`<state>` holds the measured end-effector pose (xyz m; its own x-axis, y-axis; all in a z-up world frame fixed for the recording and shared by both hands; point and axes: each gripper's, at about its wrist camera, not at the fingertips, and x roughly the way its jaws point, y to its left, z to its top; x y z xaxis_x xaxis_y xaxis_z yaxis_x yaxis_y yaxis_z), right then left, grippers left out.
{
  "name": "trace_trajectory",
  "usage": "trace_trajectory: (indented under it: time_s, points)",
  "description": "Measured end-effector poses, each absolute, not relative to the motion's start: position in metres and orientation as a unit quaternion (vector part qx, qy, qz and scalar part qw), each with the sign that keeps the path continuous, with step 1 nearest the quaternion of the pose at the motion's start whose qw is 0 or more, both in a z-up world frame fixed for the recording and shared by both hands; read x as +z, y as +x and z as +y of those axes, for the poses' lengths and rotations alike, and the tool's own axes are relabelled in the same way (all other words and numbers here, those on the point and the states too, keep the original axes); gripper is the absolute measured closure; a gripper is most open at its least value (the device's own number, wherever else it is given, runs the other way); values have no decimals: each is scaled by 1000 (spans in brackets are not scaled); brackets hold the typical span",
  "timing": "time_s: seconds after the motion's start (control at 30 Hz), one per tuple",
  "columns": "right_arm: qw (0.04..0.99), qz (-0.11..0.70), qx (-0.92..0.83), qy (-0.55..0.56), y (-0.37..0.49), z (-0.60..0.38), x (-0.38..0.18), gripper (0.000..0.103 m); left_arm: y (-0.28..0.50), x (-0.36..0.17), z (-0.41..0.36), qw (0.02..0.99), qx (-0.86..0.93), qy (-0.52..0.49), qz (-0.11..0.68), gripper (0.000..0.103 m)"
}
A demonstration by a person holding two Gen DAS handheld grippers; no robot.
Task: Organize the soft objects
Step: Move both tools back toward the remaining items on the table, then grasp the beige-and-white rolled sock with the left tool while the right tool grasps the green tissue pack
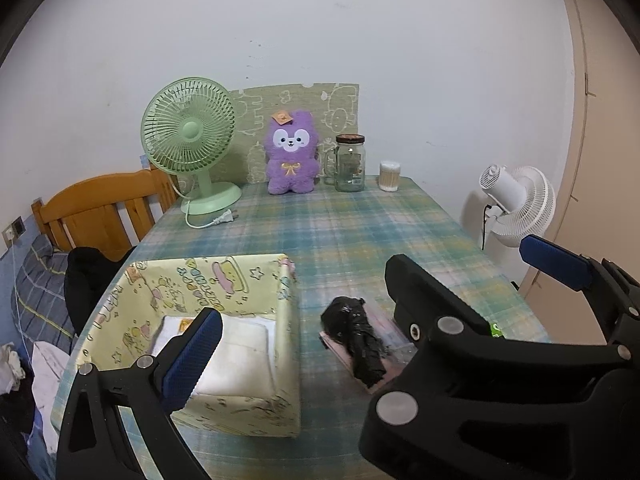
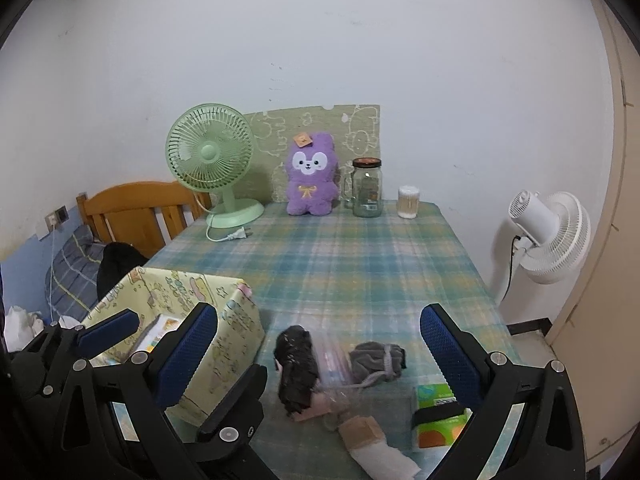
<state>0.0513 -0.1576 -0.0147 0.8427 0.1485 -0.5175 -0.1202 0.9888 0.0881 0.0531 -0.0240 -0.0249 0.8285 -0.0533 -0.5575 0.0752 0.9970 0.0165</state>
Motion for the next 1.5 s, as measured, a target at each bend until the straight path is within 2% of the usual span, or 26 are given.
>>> trace_trajectory:
  time_s: [0.53, 1.5]
  points:
    - [959, 274, 49, 54, 39, -200, -49, 0, 48, -55, -63, 952, -48, 17, 301, 0]
    - [942, 331, -2, 49, 46, -248, -118, 6, 61, -124, -111, 919, -81, -9, 386, 3]
